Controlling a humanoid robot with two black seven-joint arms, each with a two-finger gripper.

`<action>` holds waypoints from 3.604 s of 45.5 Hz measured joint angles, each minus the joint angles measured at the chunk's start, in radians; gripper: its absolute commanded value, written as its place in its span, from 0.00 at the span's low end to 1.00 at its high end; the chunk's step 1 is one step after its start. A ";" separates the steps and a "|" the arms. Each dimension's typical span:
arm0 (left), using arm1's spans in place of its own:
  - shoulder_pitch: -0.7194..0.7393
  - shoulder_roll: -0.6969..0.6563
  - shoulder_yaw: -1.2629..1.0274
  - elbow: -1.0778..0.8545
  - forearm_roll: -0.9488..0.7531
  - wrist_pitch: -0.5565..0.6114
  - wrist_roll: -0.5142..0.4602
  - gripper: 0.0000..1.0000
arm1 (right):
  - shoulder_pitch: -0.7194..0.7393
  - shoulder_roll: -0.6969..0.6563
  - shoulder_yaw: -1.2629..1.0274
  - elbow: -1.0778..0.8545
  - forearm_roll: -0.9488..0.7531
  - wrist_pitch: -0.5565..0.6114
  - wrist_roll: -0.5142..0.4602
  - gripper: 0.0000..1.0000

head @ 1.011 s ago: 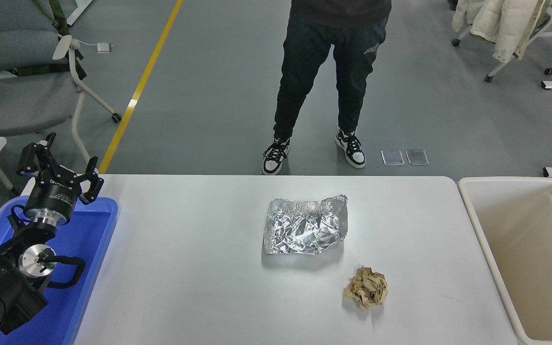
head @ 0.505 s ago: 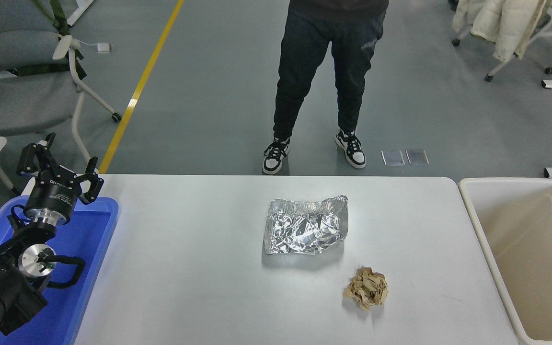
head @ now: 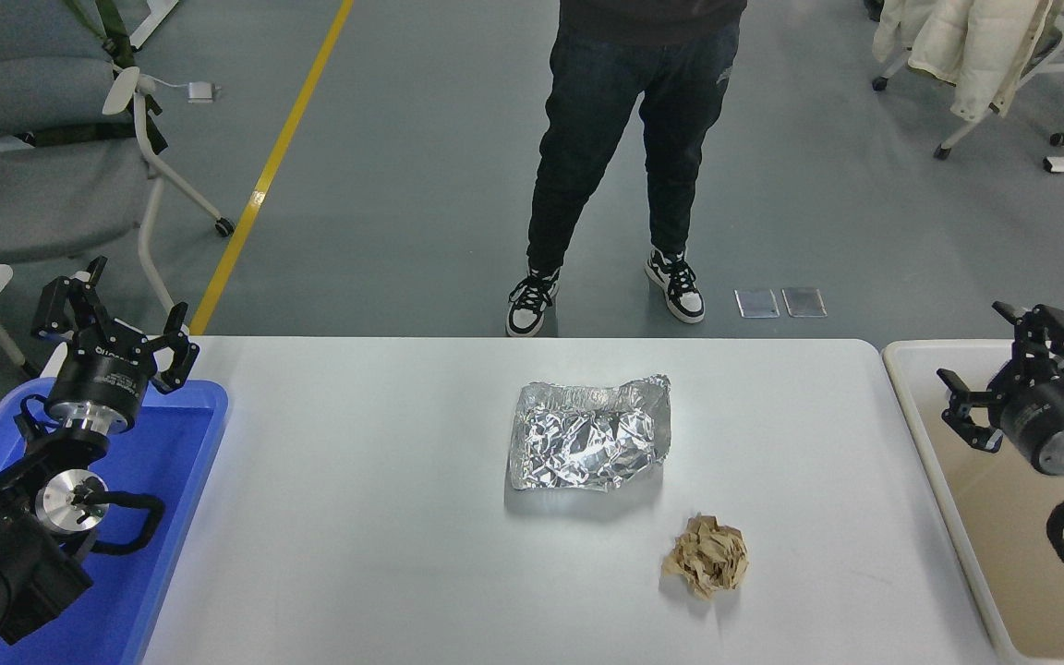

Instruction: Clean the table surface

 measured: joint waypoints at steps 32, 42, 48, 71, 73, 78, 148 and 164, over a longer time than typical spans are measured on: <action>0.000 0.000 0.000 0.000 0.000 -0.002 0.000 1.00 | 0.026 0.165 0.059 -0.028 -0.096 -0.045 0.175 0.99; 0.000 0.000 0.000 0.000 0.000 -0.002 0.000 1.00 | 0.042 0.170 0.025 0.010 -0.082 -0.071 0.158 0.99; 0.000 0.000 0.000 0.000 0.000 -0.002 0.000 1.00 | 0.048 0.127 -0.034 0.070 -0.062 -0.107 0.100 0.99; -0.001 0.000 0.000 0.000 0.001 -0.003 0.000 1.00 | 0.161 -0.131 -0.269 0.319 -0.001 -0.193 -0.189 0.99; -0.001 0.000 0.000 0.000 0.002 -0.004 0.000 1.00 | 0.163 -0.161 -0.279 0.359 -0.006 -0.193 -0.219 0.99; -0.001 0.000 0.000 -0.001 0.002 -0.005 0.000 1.00 | 0.170 -0.235 -0.305 0.450 -0.041 -0.175 -0.277 0.99; -0.002 0.000 0.000 0.000 0.002 -0.009 0.000 1.00 | 0.521 0.235 -0.904 0.209 -0.801 -0.091 -0.628 0.95; -0.002 0.000 0.001 0.000 0.002 -0.010 0.000 1.00 | 0.520 0.343 -1.048 0.021 -0.815 -0.238 -0.546 0.94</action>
